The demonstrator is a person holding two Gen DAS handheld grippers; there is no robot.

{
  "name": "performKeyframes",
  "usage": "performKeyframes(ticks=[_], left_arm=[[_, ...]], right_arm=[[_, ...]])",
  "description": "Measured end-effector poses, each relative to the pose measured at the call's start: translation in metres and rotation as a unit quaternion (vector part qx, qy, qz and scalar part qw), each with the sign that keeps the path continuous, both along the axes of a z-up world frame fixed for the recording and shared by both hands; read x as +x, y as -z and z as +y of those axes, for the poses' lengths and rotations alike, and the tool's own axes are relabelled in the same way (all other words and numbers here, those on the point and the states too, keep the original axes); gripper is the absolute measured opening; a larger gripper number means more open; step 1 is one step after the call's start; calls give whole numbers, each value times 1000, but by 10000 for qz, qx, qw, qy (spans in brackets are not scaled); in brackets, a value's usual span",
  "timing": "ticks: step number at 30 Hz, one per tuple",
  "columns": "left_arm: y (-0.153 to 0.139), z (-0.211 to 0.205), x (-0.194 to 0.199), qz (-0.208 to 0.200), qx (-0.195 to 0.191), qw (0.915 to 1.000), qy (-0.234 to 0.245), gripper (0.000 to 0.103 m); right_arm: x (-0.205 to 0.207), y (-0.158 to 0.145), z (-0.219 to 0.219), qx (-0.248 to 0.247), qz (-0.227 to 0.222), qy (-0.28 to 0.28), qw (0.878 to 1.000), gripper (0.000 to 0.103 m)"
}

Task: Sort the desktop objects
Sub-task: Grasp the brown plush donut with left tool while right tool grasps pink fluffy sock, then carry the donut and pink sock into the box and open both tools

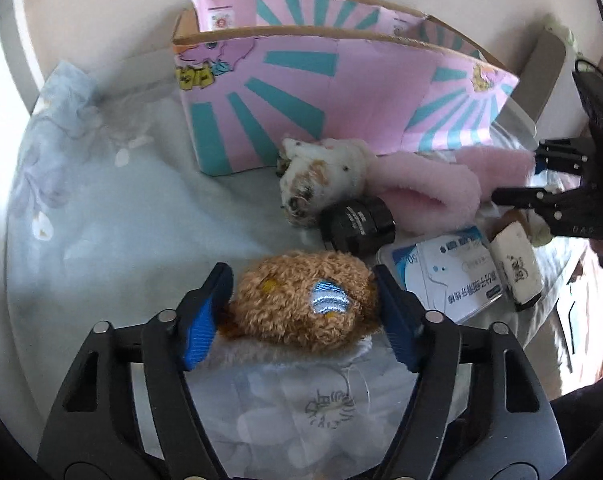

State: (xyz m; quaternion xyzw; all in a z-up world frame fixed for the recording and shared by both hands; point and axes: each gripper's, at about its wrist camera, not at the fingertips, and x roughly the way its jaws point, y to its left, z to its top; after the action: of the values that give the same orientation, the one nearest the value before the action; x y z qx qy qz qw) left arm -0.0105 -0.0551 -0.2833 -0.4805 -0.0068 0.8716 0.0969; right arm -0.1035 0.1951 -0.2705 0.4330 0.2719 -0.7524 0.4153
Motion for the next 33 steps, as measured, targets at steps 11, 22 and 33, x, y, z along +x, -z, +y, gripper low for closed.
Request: performKeyframes(ticks=[11,22,33], left_arm=[[-17,6,7,94,-131,9998,70,50],[-72,-13,14,286,-35,9994,-180,49],[-169,-15,-5,836,-217,9962,-106,50]], right_arm=[[-10,-19,5,-269,-69,183,9994,30],[-7,-60,12,-456,-51,331,9984,30],[2,-143,11,-779,38,418,9961,30]])
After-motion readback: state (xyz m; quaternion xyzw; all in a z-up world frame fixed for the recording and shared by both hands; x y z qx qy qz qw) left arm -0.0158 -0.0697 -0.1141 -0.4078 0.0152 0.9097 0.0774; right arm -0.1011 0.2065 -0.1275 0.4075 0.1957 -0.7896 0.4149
